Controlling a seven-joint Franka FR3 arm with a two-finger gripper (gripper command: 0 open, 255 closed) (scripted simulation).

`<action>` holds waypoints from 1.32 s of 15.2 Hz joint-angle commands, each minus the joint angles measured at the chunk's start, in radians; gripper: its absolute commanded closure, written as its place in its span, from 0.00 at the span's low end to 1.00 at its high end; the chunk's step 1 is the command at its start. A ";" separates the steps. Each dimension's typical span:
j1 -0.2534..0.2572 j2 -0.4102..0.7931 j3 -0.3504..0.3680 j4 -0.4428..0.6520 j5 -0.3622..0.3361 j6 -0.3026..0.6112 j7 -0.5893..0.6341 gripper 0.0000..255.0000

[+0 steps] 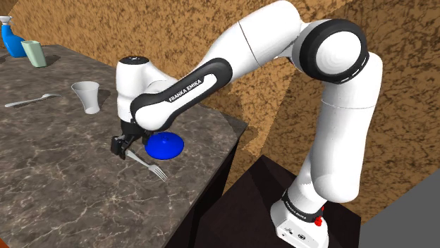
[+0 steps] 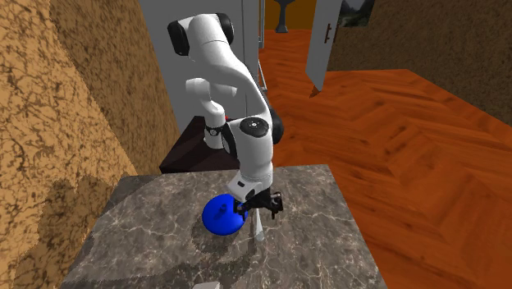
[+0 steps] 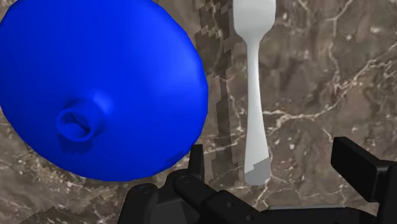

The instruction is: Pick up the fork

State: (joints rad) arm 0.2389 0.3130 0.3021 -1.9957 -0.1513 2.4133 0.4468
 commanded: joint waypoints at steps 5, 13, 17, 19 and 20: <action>0.010 0.050 -0.012 -0.008 -0.025 0.057 0.018 0.00; 0.008 0.050 -0.012 -0.007 -0.024 0.055 0.015 1.00; 0.008 0.041 -0.009 -0.006 -0.021 0.046 0.014 1.00; 0.005 0.024 -0.005 -0.001 -0.012 0.024 0.008 1.00; 0.003 0.015 -0.002 0.002 -0.007 0.013 0.005 1.00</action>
State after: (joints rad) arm 0.2425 0.3356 0.2975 -1.9970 -0.1620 2.4369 0.4534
